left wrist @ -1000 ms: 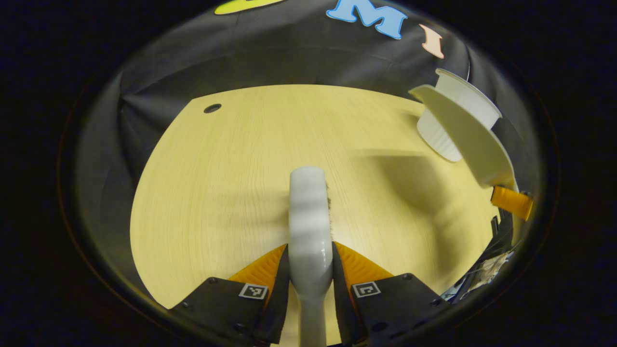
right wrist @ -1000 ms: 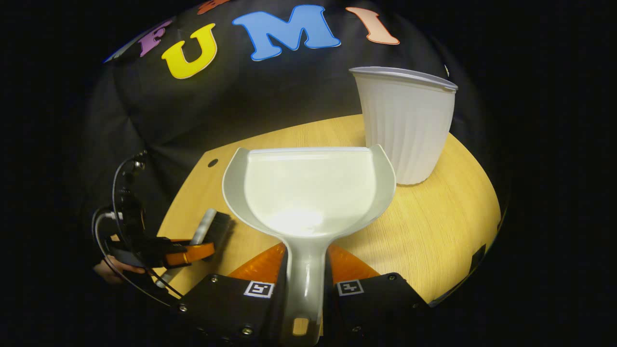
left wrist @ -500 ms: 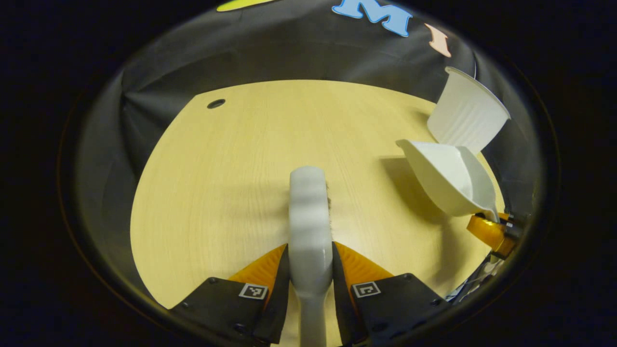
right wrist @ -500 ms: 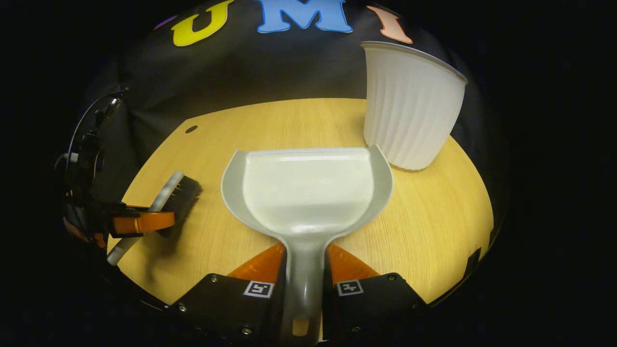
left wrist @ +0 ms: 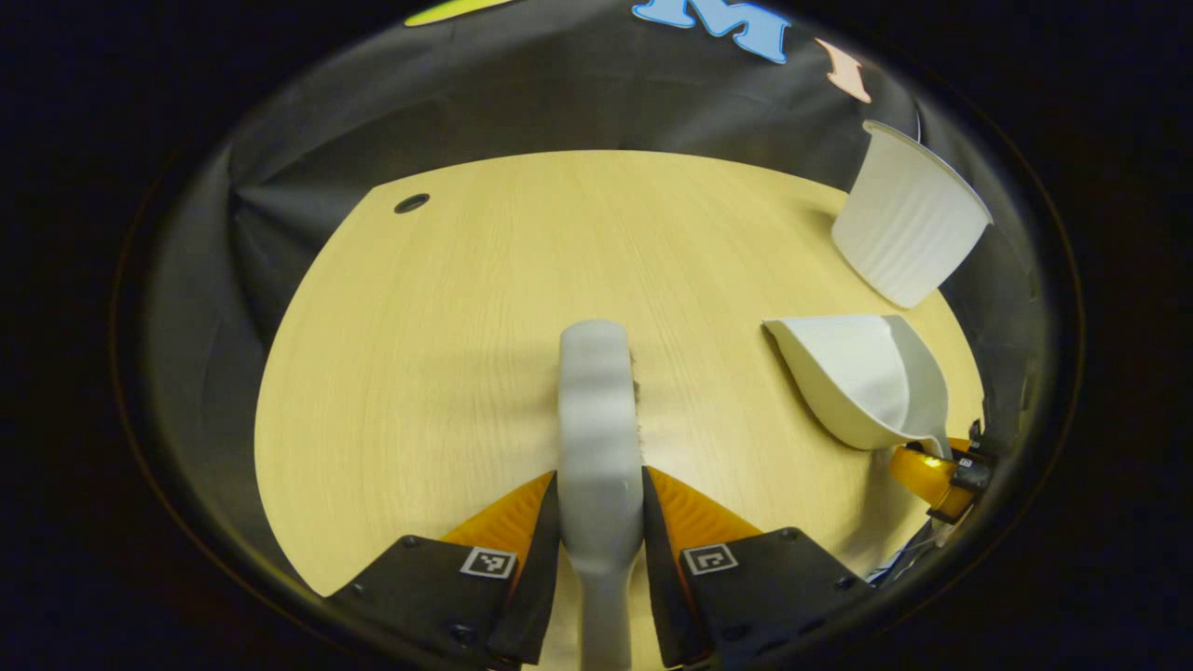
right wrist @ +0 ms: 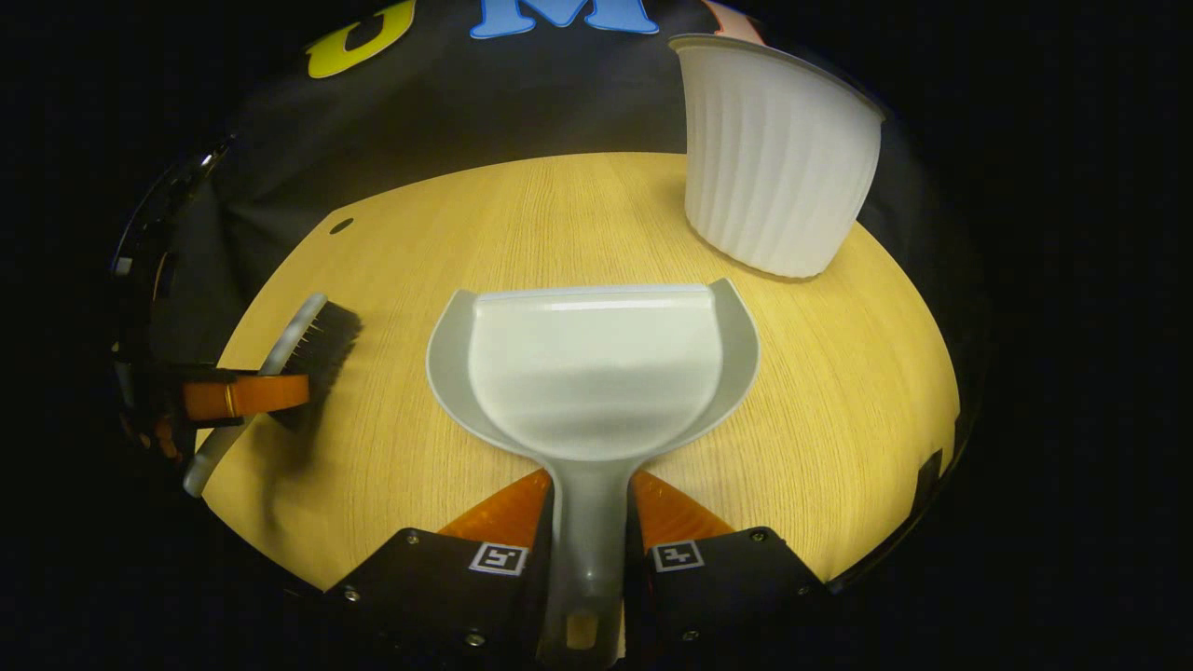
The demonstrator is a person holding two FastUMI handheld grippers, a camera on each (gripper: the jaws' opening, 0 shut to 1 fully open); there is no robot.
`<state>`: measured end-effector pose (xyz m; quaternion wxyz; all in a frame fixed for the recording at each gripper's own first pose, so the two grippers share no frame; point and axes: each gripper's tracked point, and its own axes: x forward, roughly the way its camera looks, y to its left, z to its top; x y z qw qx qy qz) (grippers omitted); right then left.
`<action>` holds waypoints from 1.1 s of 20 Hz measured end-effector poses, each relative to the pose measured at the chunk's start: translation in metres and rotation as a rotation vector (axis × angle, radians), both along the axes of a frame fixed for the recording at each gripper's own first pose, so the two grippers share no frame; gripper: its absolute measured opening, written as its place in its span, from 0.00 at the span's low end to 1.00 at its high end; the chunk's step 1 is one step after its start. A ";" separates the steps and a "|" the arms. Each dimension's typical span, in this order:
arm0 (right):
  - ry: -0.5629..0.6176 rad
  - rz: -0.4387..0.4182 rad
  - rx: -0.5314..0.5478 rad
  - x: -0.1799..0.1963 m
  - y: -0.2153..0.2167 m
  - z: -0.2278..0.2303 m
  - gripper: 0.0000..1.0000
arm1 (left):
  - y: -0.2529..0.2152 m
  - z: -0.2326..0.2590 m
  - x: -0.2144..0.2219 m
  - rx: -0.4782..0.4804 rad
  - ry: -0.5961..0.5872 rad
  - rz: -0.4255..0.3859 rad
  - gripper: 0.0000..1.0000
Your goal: Pick up the small broom and dustpan from the desktop, sweep the trash into the dustpan with the broom, and then empty the trash into the garbage bin.
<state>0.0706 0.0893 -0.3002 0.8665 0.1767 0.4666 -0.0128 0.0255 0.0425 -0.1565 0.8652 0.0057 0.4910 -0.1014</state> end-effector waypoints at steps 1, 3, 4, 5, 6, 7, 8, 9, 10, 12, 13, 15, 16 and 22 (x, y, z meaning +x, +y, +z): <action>0.002 -0.002 0.002 0.000 -0.001 0.001 0.35 | -0.004 0.000 0.001 -0.003 0.000 -0.002 0.53; 0.014 0.000 0.007 -0.001 0.000 0.000 0.36 | -0.006 -0.002 0.001 -0.007 0.001 0.000 0.52; 0.021 0.004 0.008 -0.004 0.000 0.003 0.36 | -0.004 -0.002 0.001 -0.007 -0.002 0.005 0.52; 0.024 0.010 0.009 -0.004 0.000 0.004 0.37 | -0.005 -0.002 0.001 -0.010 -0.001 0.008 0.51; 0.027 0.014 0.008 -0.005 0.000 0.004 0.36 | -0.004 -0.001 0.000 -0.012 0.001 0.011 0.51; 0.031 0.019 0.012 -0.005 0.000 0.006 0.37 | -0.004 -0.001 0.000 -0.017 0.002 0.013 0.55; 0.033 0.024 0.019 -0.006 0.000 0.008 0.39 | -0.002 0.000 -0.001 -0.019 -0.001 0.016 0.55; 0.036 0.027 0.020 -0.006 -0.001 0.009 0.43 | -0.001 0.000 0.000 -0.019 -0.006 0.017 0.55; 0.039 0.034 0.022 -0.006 -0.002 0.009 0.43 | 0.001 0.001 -0.002 -0.019 -0.008 0.020 0.57; 0.057 0.045 0.011 -0.010 -0.007 0.011 0.56 | 0.003 0.002 -0.005 -0.026 -0.010 0.027 0.62; 0.058 0.051 0.017 -0.011 -0.006 0.013 0.58 | 0.003 0.003 -0.007 -0.035 -0.009 0.029 0.69; 0.059 0.057 0.030 -0.013 -0.008 0.019 0.71 | 0.007 0.007 -0.010 -0.044 -0.018 0.039 0.82; 0.057 0.060 0.031 -0.014 -0.010 0.022 0.78 | 0.010 0.009 -0.012 -0.044 -0.026 0.045 0.85; -0.027 0.069 0.007 -0.010 -0.029 0.055 0.98 | 0.029 0.040 -0.014 -0.022 -0.136 0.068 0.96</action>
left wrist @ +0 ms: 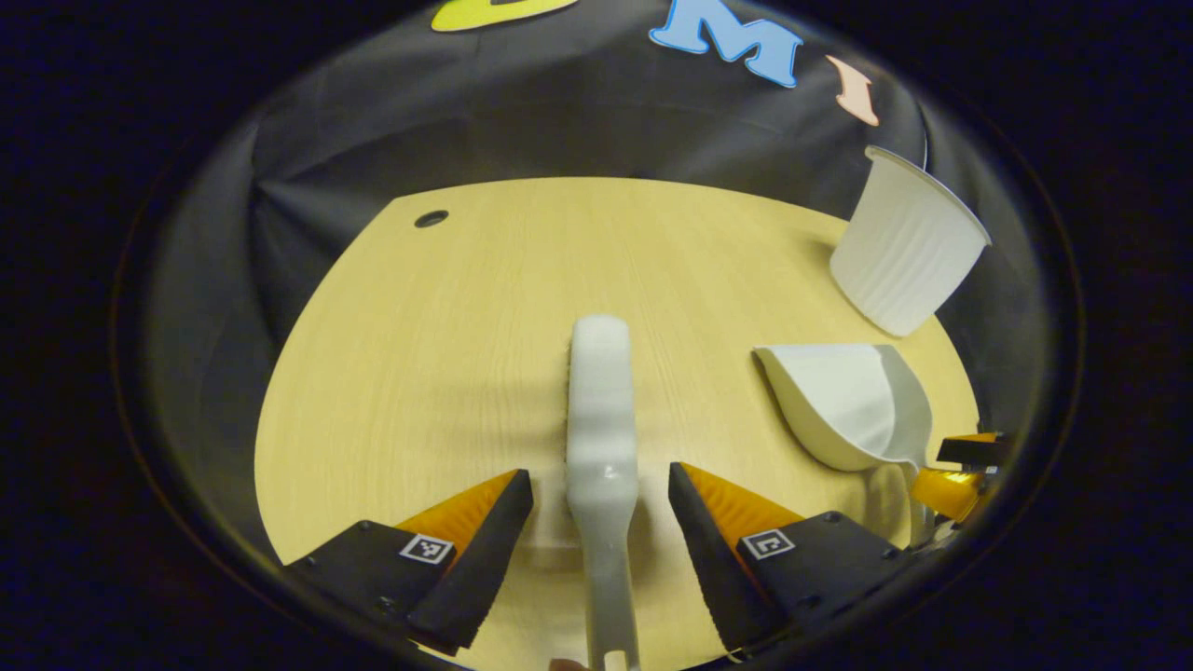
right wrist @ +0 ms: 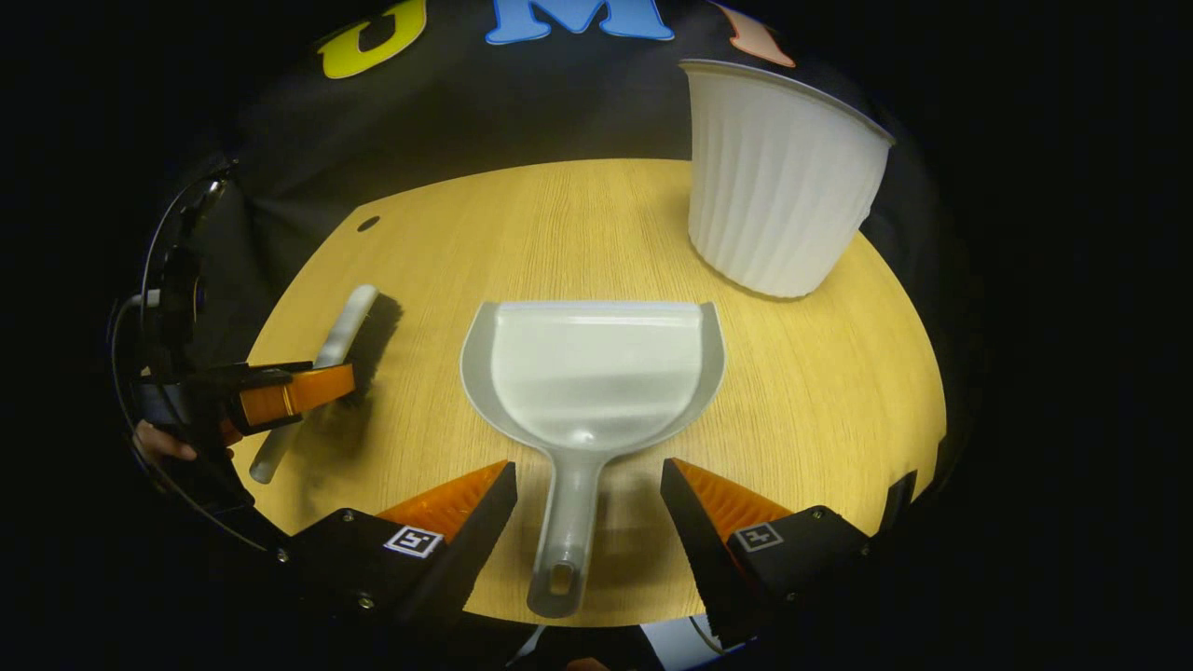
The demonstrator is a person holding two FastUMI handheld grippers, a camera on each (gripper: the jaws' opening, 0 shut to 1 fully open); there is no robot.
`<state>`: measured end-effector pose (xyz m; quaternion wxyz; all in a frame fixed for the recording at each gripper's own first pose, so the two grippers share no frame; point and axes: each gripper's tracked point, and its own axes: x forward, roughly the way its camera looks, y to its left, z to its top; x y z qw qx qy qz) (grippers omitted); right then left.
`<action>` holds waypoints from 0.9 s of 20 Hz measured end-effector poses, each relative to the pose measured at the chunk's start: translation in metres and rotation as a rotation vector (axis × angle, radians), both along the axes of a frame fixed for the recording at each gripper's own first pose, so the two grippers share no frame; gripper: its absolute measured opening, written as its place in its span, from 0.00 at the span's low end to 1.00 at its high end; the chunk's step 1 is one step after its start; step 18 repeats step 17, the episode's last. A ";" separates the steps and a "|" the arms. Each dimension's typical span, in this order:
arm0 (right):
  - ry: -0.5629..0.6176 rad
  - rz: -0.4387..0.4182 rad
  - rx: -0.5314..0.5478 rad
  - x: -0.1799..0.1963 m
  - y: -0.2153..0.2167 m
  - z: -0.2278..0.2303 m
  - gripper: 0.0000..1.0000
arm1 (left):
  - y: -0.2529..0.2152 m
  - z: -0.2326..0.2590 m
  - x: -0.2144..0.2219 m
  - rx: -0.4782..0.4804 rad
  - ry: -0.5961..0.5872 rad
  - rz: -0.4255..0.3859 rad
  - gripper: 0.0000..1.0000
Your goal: Pick up the small broom and dustpan from the desktop, sweep the trash into the dustpan with the broom, and then empty the trash into the garbage bin.
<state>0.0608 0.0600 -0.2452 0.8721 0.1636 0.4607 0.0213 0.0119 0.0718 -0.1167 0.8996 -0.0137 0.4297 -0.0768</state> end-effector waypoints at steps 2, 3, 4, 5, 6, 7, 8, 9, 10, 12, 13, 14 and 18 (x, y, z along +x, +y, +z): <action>-0.081 -0.007 -0.028 0.009 -0.010 0.015 0.97 | 0.006 0.020 0.001 0.016 -0.087 0.001 0.96; -0.137 -0.014 -0.052 0.017 -0.018 0.025 0.97 | 0.005 0.031 0.002 0.019 -0.139 -0.002 0.96; -0.189 -0.018 -0.082 0.021 -0.027 0.033 0.97 | 0.005 0.047 0.001 0.021 -0.193 -0.001 0.96; -0.242 -0.020 -0.113 0.026 -0.036 0.043 0.97 | 0.004 0.063 0.002 0.020 -0.246 0.002 0.96; -0.297 -0.021 -0.146 0.032 -0.044 0.052 0.97 | 0.005 0.077 0.001 0.017 -0.299 0.011 0.95; -0.351 -0.023 -0.177 0.037 -0.051 0.061 0.97 | 0.004 0.094 0.002 0.012 -0.351 0.025 0.96; -0.406 -0.024 -0.206 0.041 -0.058 0.070 0.98 | -0.003 0.107 0.006 0.004 -0.404 0.042 0.97; -0.457 -0.026 -0.233 0.045 -0.065 0.079 0.97 | -0.007 0.121 0.008 -0.007 -0.454 0.062 0.97; -0.511 -0.025 -0.259 0.047 -0.070 0.086 0.97 | -0.010 0.130 0.008 -0.015 -0.501 0.082 0.97; -0.611 -0.024 -0.309 0.054 -0.082 0.104 0.97 | -0.012 0.147 0.005 -0.020 -0.590 0.128 0.96; -0.653 -0.023 -0.327 0.056 -0.087 0.115 0.97 | -0.012 0.154 0.003 -0.022 -0.630 0.149 0.96; -0.689 -0.020 -0.339 0.056 -0.093 0.122 0.97 | -0.013 0.165 0.000 -0.026 -0.667 0.166 0.96; -0.778 -0.013 -0.348 0.053 -0.096 0.134 0.97 | -0.023 0.196 -0.014 -0.021 -0.752 0.195 0.96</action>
